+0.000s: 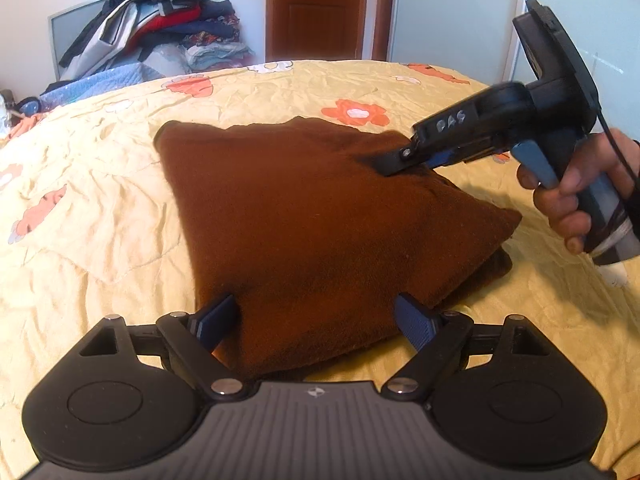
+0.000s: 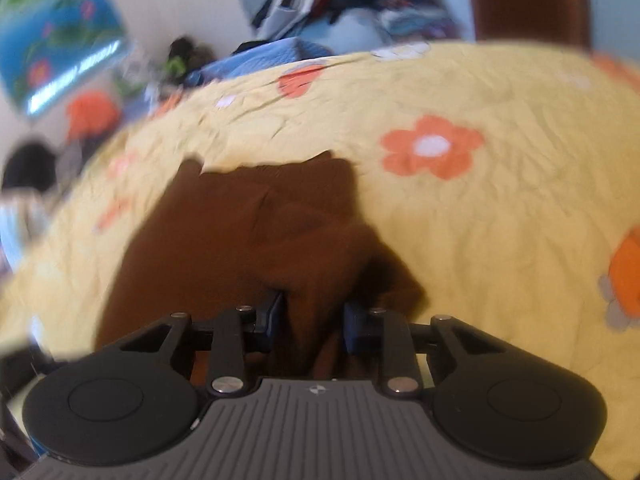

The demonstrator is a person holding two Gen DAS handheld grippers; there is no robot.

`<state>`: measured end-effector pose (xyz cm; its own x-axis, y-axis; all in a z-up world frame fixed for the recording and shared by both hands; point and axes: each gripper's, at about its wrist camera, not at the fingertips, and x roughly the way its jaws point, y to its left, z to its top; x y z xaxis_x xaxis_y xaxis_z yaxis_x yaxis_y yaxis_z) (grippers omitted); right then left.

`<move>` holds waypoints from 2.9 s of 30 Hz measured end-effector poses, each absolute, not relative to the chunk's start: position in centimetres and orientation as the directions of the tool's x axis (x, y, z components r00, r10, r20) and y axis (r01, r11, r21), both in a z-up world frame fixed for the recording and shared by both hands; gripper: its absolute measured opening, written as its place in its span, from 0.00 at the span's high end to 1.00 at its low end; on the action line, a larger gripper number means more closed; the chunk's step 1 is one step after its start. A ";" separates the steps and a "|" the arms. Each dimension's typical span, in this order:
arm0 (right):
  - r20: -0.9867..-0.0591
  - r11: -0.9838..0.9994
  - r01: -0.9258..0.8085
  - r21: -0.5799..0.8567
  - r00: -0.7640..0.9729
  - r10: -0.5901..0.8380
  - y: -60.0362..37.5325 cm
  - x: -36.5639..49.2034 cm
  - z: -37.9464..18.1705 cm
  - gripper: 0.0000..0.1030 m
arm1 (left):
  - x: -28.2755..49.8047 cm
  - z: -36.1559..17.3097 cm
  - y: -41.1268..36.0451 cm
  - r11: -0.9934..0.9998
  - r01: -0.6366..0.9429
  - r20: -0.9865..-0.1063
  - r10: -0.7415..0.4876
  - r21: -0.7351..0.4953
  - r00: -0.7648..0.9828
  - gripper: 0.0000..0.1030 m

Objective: Fold small clothes

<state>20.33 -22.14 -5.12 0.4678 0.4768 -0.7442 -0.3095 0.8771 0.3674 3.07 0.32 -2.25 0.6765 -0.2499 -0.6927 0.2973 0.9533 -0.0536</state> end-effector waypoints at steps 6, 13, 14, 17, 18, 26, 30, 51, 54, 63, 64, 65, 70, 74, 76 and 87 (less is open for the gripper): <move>-0.713 0.869 -0.300 0.393 0.498 0.494 -24.3 15.8 -2.4 0.16 | 1.4 -0.6 6.2 0.942 0.199 -0.657 -0.332 -0.271 0.677 0.15; -0.713 0.794 -0.219 0.567 0.353 0.606 -26.6 13.7 -5.3 0.33 | 5.0 -4.4 11.2 0.769 0.022 -0.628 -0.537 -0.638 0.563 0.29; -0.713 0.794 -0.219 0.567 0.353 0.606 -26.6 13.7 -5.3 0.33 | 5.5 -4.5 10.7 0.761 0.030 -0.628 -0.556 -0.648 0.544 0.35; -0.699 0.763 -0.224 0.606 0.308 0.645 -25.4 14.4 -6.0 0.60 | 6.7 -4.9 8.9 0.769 0.040 -0.668 -0.579 -0.638 0.468 0.68; -0.703 0.757 -0.220 0.615 0.284 0.653 -24.9 14.7 -6.4 0.65 | 6.7 -4.5 8.5 0.796 0.050 -0.692 -0.554 -0.603 0.463 0.76; -0.691 0.748 -0.285 0.599 0.288 0.663 -25.3 10.9 -5.7 0.80 | 4.7 -3.2 10.1 0.868 0.104 -0.754 -0.476 -0.485 0.452 0.81; -0.674 0.748 -0.230 0.622 0.329 0.662 -26.8 10.0 -6.1 0.54 | 2.9 -0.8 10.4 0.906 0.114 -0.741 -0.401 -0.408 0.538 0.72; -0.701 0.842 -0.305 0.446 0.465 0.540 -20.5 17.7 -4.2 0.50 | 6.0 -2.9 -1.2 0.940 0.340 -0.682 -0.224 0.038 0.696 0.22; -0.643 0.832 -0.354 0.427 0.527 0.555 -19.9 14.2 -1.9 0.33 | 5.9 -3.3 -1.4 0.941 0.336 -0.673 -0.228 0.034 0.704 0.21; -0.706 0.851 -0.373 0.371 0.481 0.519 -20.5 11.4 -3.4 0.42 | 2.3 -1.5 -0.4 0.951 0.305 -0.632 -0.212 0.041 0.745 0.19; -0.708 0.863 -0.377 0.336 0.503 0.496 -20.6 10.4 -2.5 0.37 | 1.4 -1.4 -0.1 0.953 0.300 -0.625 -0.212 0.038 0.751 0.20; -0.694 0.865 -0.392 0.314 0.527 0.490 -20.3 9.8 -1.6 0.34 | 0.8 -1.4 0.3 0.957 0.287 -0.624 -0.203 0.036 0.755 0.19; -0.683 0.834 -0.443 0.329 0.498 0.534 -19.8 8.0 -2.0 0.21 | 1.5 -4.2 1.5 0.973 0.226 -0.720 -0.194 -0.053 0.667 0.17; -0.712 0.853 -0.415 0.315 0.491 0.502 -20.8 9.2 -3.6 0.26 | 1.6 -2.4 2.9 0.976 0.170 -0.701 -0.217 -0.138 0.679 0.18; -0.695 0.855 -0.381 0.352 0.506 0.511 -22.0 9.4 -1.8 0.26 | 1.9 -0.9 4.1 0.973 0.146 -0.664 -0.227 -0.177 0.712 0.18; -0.793 0.911 -0.320 0.262 0.466 0.392 -16.8 19.5 -5.1 0.09 | 8.9 -2.4 -0.1 0.981 0.189 -0.693 -0.173 -0.054 0.700 0.14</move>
